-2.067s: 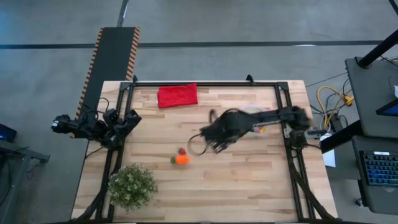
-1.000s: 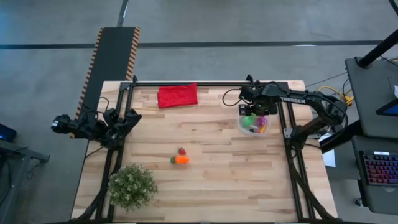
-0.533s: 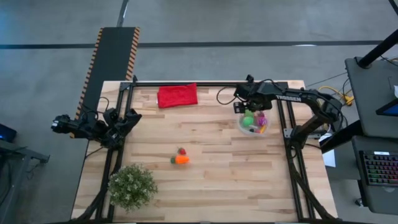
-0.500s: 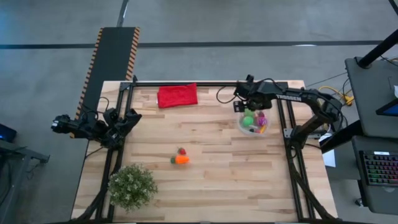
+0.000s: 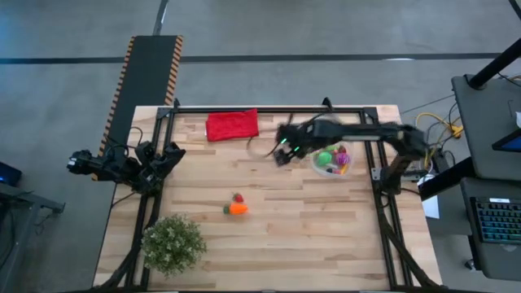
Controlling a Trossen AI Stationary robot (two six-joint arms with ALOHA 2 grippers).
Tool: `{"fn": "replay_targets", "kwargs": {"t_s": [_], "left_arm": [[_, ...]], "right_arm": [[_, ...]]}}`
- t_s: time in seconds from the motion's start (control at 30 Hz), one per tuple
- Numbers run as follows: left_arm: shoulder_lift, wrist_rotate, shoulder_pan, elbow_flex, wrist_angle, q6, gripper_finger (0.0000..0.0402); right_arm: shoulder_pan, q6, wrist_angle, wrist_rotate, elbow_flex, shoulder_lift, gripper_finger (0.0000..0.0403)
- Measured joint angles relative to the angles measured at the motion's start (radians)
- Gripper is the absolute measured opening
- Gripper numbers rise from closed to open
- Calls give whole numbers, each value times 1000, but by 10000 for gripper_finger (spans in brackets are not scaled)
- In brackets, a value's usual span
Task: Pick and placing Produce into tupperware
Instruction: Put the red strawberry into the transparent container
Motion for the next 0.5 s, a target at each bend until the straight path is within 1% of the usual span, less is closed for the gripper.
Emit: {"fn": "replay_targets", "kwargs": {"t_s": [0.17,0.4,0.5], "left_arm": [[0,0,0,0,1,-3,192],[0,0,0,0,0,-9,192],[0,0,0,0,0,-9,192]], "right_arm": [[123,-55,1,-8,223,242,299],[194,-111,-7,-91,569,528,294],[225,-122,-39,-100,712,625,284]]}}
